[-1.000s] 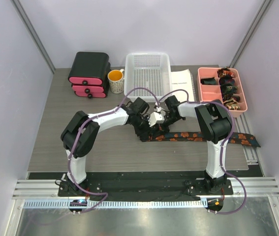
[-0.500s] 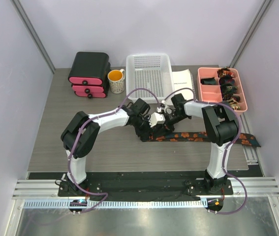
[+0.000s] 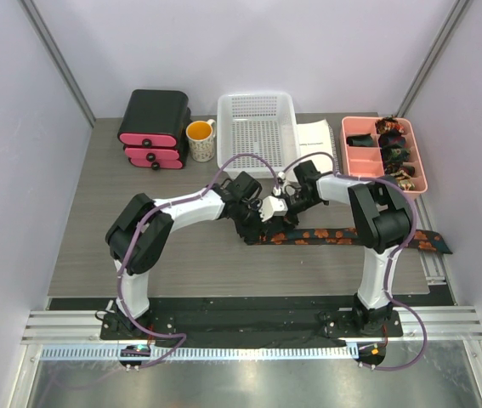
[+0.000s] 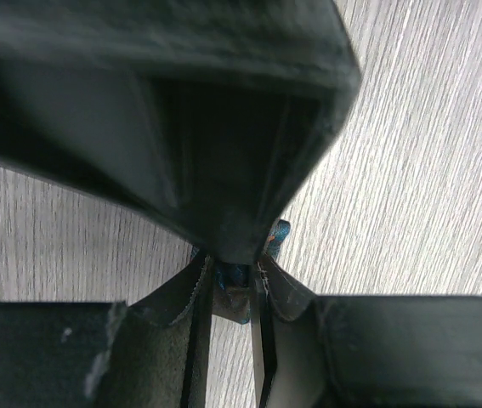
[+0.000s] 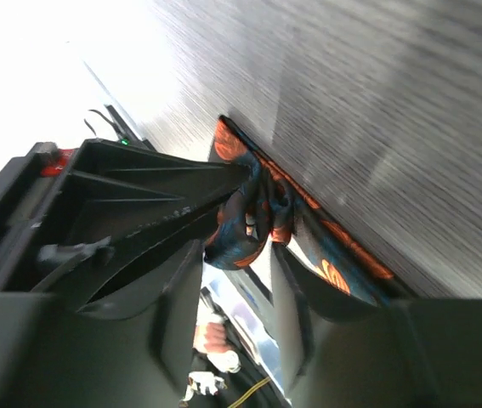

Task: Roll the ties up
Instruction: Roll the tie at the center of the board.

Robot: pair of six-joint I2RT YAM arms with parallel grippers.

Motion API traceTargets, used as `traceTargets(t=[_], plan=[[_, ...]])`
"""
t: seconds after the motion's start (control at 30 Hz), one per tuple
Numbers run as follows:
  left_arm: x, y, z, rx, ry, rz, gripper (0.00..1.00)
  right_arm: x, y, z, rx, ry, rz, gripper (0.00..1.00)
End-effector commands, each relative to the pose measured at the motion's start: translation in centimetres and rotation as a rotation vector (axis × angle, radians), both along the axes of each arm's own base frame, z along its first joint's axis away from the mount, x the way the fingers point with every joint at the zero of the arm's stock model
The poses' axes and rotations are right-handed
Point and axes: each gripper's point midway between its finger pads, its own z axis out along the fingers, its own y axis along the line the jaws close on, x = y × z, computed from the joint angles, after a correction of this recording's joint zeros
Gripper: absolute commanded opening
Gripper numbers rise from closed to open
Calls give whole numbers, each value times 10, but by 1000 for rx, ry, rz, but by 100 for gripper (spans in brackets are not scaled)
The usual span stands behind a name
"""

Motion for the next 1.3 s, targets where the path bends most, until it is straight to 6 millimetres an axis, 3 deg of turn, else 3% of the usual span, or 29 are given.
traceTargets(t=[0.0,0.17,0.27,0.33,0.47,0.67,0.97,1.07,1.2,1.27], plan=[[-10,18,-27,99,15,3,21,-6,-5,-12,-63,-13,53,28],[-12,19,-22,94,25,-2,25,-15,-24,-31,-132,-17,108,1],[-12,22,-7,45,10,-11,37,-16,-31,-41,-147,-31,125,1],[-11,29,6,-4,-3,-14,53,-16,-32,-47,-148,-28,132,1],[-10,32,17,-65,-63,-43,74,-15,-30,-55,-133,-24,125,1],[-5,18,13,-93,-110,-47,84,-20,-29,-65,-119,-17,126,1],[5,4,-6,-23,-163,-62,83,-17,-26,-56,-88,-46,127,1],[8,3,-9,5,-157,-57,73,-18,-25,-54,-74,-47,131,1],[6,13,-13,45,-159,-69,46,-19,-23,-47,-51,-56,135,1],[0,20,-16,59,-166,-88,38,-21,-23,-46,-44,-50,133,1]])
